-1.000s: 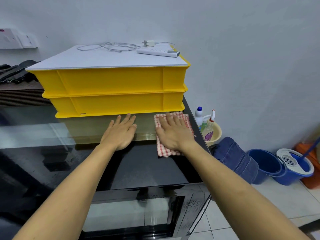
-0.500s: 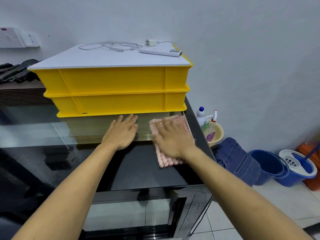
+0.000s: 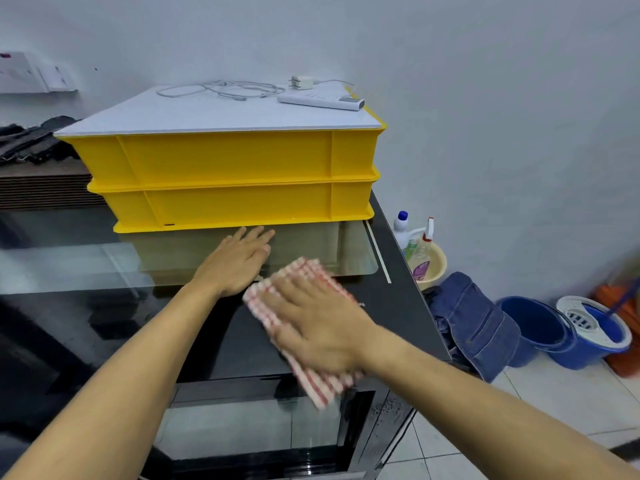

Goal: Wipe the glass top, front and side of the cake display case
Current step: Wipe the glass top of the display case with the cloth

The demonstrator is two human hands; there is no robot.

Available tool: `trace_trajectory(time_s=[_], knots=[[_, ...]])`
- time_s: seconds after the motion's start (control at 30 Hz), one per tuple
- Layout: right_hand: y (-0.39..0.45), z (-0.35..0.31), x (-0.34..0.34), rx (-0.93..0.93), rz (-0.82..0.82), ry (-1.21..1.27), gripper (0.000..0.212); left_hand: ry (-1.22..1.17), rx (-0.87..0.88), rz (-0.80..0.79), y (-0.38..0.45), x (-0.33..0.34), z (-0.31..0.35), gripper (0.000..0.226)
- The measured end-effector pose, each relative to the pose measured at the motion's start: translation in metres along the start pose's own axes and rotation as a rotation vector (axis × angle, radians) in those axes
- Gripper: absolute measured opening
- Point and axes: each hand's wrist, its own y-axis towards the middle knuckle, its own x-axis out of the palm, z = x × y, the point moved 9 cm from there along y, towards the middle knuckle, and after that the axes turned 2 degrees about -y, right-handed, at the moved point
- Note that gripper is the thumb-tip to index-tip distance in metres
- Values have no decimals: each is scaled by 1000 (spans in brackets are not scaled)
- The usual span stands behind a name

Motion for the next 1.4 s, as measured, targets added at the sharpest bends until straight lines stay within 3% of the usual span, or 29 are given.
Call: trace_trajectory(time_s=[0.07,0.2,0.27,0.4,0.47,0.53,0.63,0.7,0.77,0.9,0.97,1.07,1.13,1.2,1.33,1.4], knots=[[-10,16,-5,-9,2,11,63,-11,-4,6,-1,0,-1,53],[-1,147,-18,501,3,52,62,8,-8,17,-4,0,3,54],[11,147,-16,574,13,48,63,18,-9,14,-4,0,3,54],[17,29,-2,187,16,40,58,4,-8,8,-1,1,0,54],[5,16,-2,76,18,57,56,5,-6,8,0,1,-1,54],[6,59,-5,162,13,14,56,-3,-6,13,-1,1,-1,54],[11,144,-14,501,18,49,59,-4,-5,23,-4,0,0,54],[19,151,-13,610,40,62,61,2,-5,25,-2,0,0,54],[33,110,-6,527,39,54,62,4,-2,20,0,1,-1,54],[10,13,2,115,24,52,58,1,-1,20,2,1,-3,53],[-1,47,-3,137,29,3,57,-7,-3,25,1,0,-3,53],[-5,142,-17,497,47,29,59,-8,-7,34,-3,-1,1,54],[6,157,-15,643,53,82,61,-11,-9,41,-3,-3,2,54],[27,127,-7,608,49,70,62,-17,-10,39,-2,-2,1,55],[24,33,3,263,35,61,60,-41,-11,47,-4,-3,3,56],[2,31,-1,187,34,72,58,-62,-23,91,-6,-6,1,57]])
